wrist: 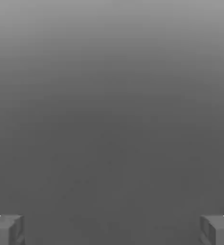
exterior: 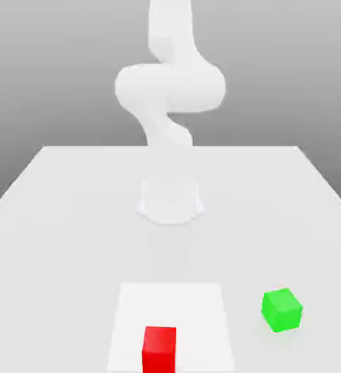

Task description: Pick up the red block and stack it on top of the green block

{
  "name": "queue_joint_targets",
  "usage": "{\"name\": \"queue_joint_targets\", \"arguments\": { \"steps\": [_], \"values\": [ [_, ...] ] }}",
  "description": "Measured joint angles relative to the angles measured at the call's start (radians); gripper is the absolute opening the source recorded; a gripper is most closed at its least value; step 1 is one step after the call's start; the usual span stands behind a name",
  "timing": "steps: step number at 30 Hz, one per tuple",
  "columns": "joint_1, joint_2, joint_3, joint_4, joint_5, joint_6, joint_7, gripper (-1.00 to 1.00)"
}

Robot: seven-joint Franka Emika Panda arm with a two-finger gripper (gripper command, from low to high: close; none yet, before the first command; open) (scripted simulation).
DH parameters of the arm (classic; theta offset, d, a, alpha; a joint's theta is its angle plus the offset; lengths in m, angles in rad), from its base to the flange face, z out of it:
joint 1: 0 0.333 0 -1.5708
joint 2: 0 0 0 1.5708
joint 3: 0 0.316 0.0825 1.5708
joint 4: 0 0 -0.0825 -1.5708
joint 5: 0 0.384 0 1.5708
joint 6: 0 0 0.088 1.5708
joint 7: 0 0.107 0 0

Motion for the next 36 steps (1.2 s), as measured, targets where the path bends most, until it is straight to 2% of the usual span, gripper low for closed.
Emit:
{"name": "queue_joint_targets", "arguments": {
  "steps": [24,29,30,36],
  "values": [
    [-0.013,0.876,-0.016,-0.137,0.006,0.325,0.002,0.00],
    [-0.017,1.057,-0.012,-0.124,0.012,0.454,-0.001,0.00],
    [-0.019,1.089,-0.010,-0.119,0.012,0.481,-0.001,-1.00],
    [-0.020,1.105,-0.009,-0.117,0.011,0.494,-0.001,-1.00]
  ]
}}
